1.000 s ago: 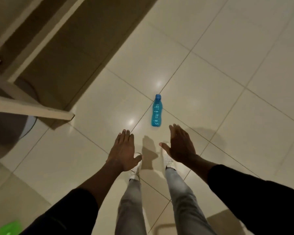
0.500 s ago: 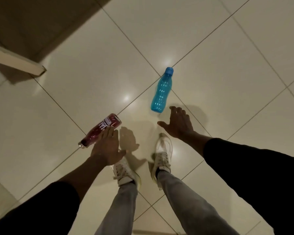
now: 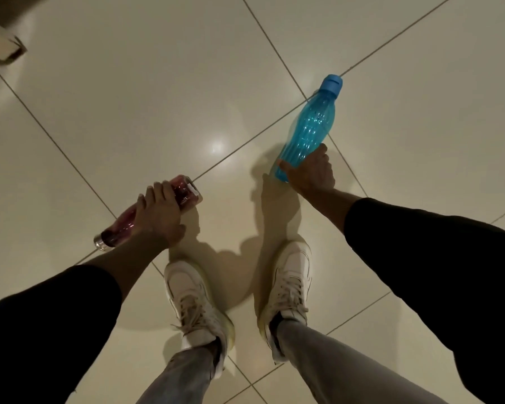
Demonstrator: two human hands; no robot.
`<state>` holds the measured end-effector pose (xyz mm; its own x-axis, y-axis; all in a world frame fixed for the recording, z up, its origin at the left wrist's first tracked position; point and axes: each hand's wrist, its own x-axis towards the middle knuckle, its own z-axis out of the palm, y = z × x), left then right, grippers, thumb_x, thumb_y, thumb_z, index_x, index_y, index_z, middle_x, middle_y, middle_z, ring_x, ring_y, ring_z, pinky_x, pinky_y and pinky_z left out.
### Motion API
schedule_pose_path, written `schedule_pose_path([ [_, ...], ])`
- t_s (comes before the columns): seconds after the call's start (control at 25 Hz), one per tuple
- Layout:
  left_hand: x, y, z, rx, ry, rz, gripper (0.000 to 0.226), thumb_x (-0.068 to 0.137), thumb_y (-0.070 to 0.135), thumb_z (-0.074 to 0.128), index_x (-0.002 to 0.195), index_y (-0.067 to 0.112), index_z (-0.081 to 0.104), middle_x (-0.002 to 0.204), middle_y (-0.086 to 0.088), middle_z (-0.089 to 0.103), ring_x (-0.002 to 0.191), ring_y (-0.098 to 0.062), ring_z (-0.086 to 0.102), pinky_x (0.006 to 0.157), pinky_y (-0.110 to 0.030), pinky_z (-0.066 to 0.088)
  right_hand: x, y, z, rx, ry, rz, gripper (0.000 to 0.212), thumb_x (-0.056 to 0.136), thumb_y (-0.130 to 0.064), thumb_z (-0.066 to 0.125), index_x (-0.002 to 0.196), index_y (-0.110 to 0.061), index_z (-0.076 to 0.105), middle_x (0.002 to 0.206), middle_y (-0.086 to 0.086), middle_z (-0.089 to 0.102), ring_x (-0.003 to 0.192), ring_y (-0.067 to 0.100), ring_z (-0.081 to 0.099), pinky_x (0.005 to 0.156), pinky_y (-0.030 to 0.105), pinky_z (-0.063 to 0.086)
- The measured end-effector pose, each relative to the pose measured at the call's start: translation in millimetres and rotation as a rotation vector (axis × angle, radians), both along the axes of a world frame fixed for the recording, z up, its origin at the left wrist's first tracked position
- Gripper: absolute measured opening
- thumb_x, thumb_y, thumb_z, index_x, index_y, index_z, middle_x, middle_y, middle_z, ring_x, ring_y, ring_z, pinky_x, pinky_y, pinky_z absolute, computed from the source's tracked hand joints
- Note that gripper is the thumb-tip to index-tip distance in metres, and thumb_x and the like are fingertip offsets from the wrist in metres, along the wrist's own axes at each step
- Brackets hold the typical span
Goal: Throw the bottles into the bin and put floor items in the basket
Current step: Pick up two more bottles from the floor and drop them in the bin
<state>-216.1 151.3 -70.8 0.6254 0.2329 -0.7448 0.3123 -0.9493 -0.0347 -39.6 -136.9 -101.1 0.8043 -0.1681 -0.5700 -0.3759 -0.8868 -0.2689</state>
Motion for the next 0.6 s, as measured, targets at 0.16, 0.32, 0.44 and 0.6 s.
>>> schedule_pose_path([
  [0.16, 7, 6, -16, 0.067, 0.01, 0.007, 0.084, 0.088, 0.033, 0.077, 0.15, 0.007, 0.027, 0.14, -0.019, 0.051, 0.129, -0.04, 0.054, 0.111, -0.062, 0.044, 4, 7, -17, 0.05, 0.086, -0.121, 0.103, 0.069, -0.063, 0.086, 0.139, -0.009, 0.032, 0.127, 0.011, 0.062, 0.106, 0.031, 0.068, 0.082, 0.045, 0.061],
  [0.32, 17, 10, -12, 0.012, -0.011, 0.017, 0.073, 0.089, 0.041, 0.077, 0.142, 0.011, 0.038, 0.135, -0.014, 0.053, 0.123, -0.036, 0.055, 0.099, -0.056, 0.051, 1, 7, -4, 0.045, 0.116, -0.131, 0.093, 0.069, -0.054, 0.089, 0.134, -0.01, 0.038, 0.121, 0.01, 0.063, 0.098, 0.027, 0.066, 0.082, 0.044, 0.062],
  [0.44, 25, 1, 12, -0.057, -0.073, 0.042, 0.072, 0.089, 0.044, 0.076, 0.14, 0.01, 0.038, 0.134, -0.014, 0.054, 0.12, -0.035, 0.056, 0.095, -0.053, 0.052, -28, 5, 28, 0.084, 0.109, -0.107, 0.09, 0.069, -0.052, 0.089, 0.134, -0.011, 0.04, 0.115, 0.007, 0.064, 0.089, 0.023, 0.065, 0.068, 0.036, 0.062],
  [0.6, 36, -14, 77, -0.126, -0.163, 0.127, 0.076, 0.087, 0.047, 0.079, 0.141, 0.012, 0.039, 0.134, -0.012, 0.054, 0.119, -0.033, 0.057, 0.093, -0.051, 0.054, -74, 5, 97, 0.18, 0.111, -0.063, 0.1, 0.067, -0.055, 0.09, 0.141, -0.012, 0.038, 0.119, 0.004, 0.065, 0.098, 0.022, 0.068, 0.073, 0.037, 0.063],
])
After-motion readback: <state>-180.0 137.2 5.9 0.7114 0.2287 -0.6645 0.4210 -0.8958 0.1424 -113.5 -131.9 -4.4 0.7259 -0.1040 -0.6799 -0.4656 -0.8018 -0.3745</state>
